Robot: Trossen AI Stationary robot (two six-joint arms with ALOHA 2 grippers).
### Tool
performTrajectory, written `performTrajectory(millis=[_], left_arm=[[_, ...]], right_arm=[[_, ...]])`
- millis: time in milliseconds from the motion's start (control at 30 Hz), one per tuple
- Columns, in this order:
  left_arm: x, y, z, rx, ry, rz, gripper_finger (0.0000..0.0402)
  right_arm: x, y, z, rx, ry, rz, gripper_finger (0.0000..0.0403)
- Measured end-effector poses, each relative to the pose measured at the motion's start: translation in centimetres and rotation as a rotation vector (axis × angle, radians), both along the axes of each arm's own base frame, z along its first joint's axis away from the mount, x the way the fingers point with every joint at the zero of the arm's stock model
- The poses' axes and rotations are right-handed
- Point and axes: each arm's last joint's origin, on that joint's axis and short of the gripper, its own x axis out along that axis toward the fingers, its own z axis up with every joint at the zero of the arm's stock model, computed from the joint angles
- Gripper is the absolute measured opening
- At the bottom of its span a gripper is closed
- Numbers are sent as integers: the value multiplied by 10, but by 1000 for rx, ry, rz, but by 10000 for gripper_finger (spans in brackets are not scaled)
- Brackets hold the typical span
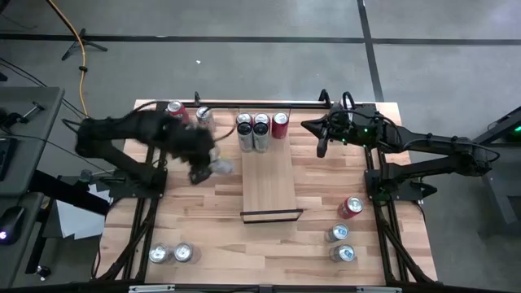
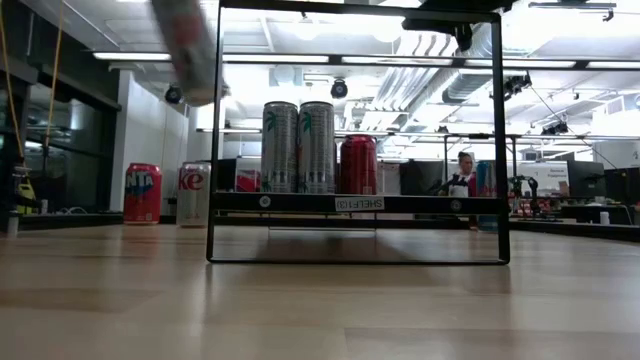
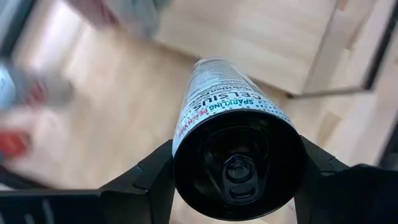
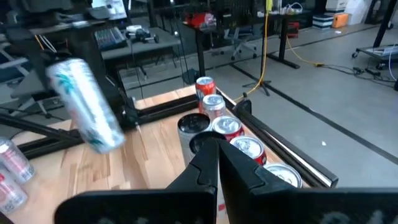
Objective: Place canned beverage on shelf
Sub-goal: Put the black soda can on the shelf aligned with the other black soda can
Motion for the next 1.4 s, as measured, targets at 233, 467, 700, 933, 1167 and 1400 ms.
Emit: performTrajectory(millis=[233, 467, 700, 933, 1167, 1400], left_arm=[[78, 34, -1, 68, 62, -179, 182], [131, 45, -38, 39, 184, -269, 182], [155, 47, -72, 28, 288, -318, 200], [166, 47, -88, 24, 328, -336, 203], [169, 48, -90, 33, 313, -322, 217], [169, 48, -90, 37, 318, -342, 222]], right_arm=[[0, 0, -1, -2, 16, -16, 0], [-1, -2, -2, -8, 28, -72, 0], [-1, -2, -3, 13, 23, -88, 0], [-1, -2, -3, 30, 16, -92, 0], [-2, -2, -3, 31, 18, -92, 0], [-2, -2, -3, 31, 23, -92, 0]])
